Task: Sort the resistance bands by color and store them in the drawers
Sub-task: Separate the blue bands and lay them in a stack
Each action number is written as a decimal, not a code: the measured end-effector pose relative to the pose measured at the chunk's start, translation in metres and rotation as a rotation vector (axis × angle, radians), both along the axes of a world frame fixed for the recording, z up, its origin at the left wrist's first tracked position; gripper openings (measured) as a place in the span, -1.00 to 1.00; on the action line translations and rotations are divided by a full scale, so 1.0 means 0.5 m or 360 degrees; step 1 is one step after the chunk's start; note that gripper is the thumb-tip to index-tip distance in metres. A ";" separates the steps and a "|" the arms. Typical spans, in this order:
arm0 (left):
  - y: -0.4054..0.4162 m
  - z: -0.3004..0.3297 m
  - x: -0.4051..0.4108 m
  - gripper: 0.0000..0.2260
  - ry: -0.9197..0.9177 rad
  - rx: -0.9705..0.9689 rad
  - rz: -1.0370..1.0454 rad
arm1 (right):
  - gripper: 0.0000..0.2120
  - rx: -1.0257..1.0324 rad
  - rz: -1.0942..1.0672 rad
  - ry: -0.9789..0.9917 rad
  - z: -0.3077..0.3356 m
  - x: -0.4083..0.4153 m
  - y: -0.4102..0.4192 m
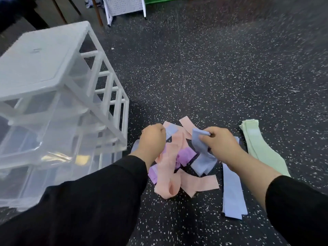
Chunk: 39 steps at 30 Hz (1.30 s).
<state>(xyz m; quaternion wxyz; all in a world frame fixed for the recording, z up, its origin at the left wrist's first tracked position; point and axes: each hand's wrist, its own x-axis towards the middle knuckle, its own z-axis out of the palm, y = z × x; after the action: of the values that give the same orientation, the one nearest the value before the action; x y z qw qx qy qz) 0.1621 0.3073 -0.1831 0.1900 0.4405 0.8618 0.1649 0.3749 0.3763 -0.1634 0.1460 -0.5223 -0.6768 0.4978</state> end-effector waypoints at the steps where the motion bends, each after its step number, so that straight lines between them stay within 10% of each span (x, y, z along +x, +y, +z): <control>1: 0.016 -0.023 -0.008 -0.81 0.0033 -0.0026 -0.0035 | -0.88 0.0003 0.0011 -0.0013 -0.014 -0.001 0.011; 15: 0.178 -0.227 -0.054 -0.68 0.0730 -0.0625 -0.1010 | -0.90 -0.0201 -0.0117 -0.0005 -0.187 -0.014 0.095; 24: 0.201 -0.249 -0.099 -0.85 0.0946 -0.0465 -0.1437 | -0.88 -0.0270 -0.0123 0.0035 -0.207 -0.004 0.099; 35: 0.187 -0.213 -0.086 -0.76 0.1135 -0.0491 -0.0964 | -0.88 -0.0364 -0.0264 0.0129 -0.211 0.013 0.087; 39: 0.164 -0.150 -0.069 -0.76 0.0512 0.0058 -0.0383 | -0.88 -0.0328 -0.0291 0.0137 -0.179 0.015 0.085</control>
<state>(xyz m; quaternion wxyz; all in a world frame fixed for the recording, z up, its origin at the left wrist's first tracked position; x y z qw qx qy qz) 0.1277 0.3894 -0.2582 0.0602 0.5644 0.8190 0.0840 0.3825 0.4189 -0.2531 0.1651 -0.5722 -0.5648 0.5712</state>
